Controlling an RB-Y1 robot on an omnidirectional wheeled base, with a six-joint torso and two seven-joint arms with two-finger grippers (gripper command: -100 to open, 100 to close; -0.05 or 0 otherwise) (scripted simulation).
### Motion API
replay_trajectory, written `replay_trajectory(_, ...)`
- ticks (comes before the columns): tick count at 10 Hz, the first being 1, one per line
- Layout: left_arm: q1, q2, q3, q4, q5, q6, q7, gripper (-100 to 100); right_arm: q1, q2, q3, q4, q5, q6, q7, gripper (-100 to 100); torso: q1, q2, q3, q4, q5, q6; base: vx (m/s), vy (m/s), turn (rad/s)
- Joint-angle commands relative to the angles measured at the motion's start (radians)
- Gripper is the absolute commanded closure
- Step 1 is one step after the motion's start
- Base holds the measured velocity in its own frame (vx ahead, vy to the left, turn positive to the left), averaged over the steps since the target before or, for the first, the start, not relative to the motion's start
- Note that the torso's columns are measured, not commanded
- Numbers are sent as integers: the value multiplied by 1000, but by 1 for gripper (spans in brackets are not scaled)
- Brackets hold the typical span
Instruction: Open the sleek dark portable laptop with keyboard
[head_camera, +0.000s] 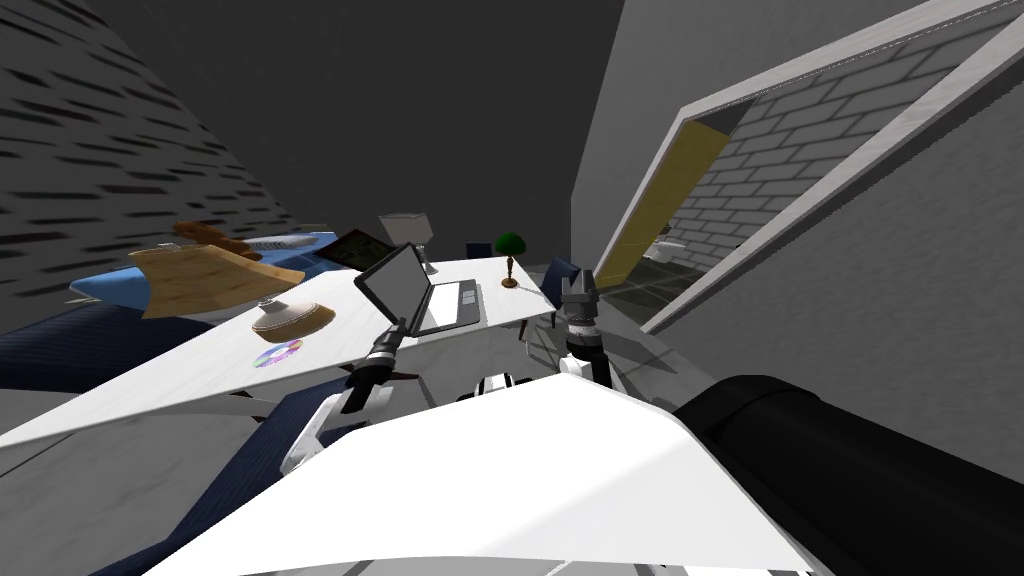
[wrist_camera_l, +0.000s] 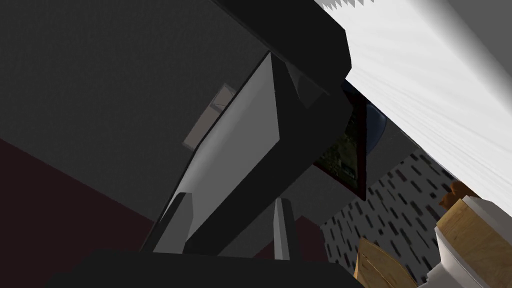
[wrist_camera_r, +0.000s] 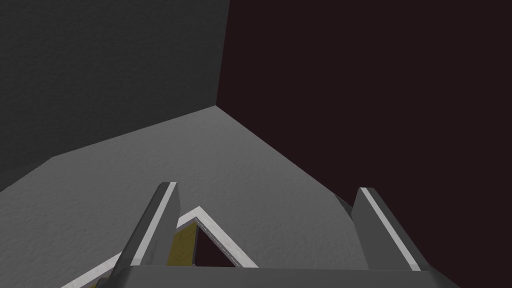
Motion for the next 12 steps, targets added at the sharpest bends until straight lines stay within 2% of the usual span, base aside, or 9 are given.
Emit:
replay_trajectory(1,15,11,7,-8,-45,-19,-52,100,0,0,0,0,0,0,0,0,-1,0,0,0,-1,0,21,-78,29)
replay_trajectory(7,48,35,23,-20,-142,-57,-160,100,0,0,0,0,0,0,0,0,1,-1,-1,-1,-1,1,28,-65,18)
replay_trajectory(8,47,33,21,-17,-132,-52,-147,100,0,0,0,0,0,0,0,0,1,-1,-1,-1,-1,1,14,-26,9)
replay_trajectory(9,57,18,27,-14,-176,-78,-202,100,0,0,0,0,0,0,0,0,3,0,-1,0,-1,1,28,-30,47)
replay_trajectory(10,57,18,27,-14,-176,-78,-206,100,0,0,0,0,0,0,0,0,2,-1,-1,-1,0,0,32,-27,50)
replay_trajectory(12,65,3,33,-12,-217,-102,-261,100,0,0,0,0,0,0,0,0,2,-2,-1,-2,0,1,32,-15,39)
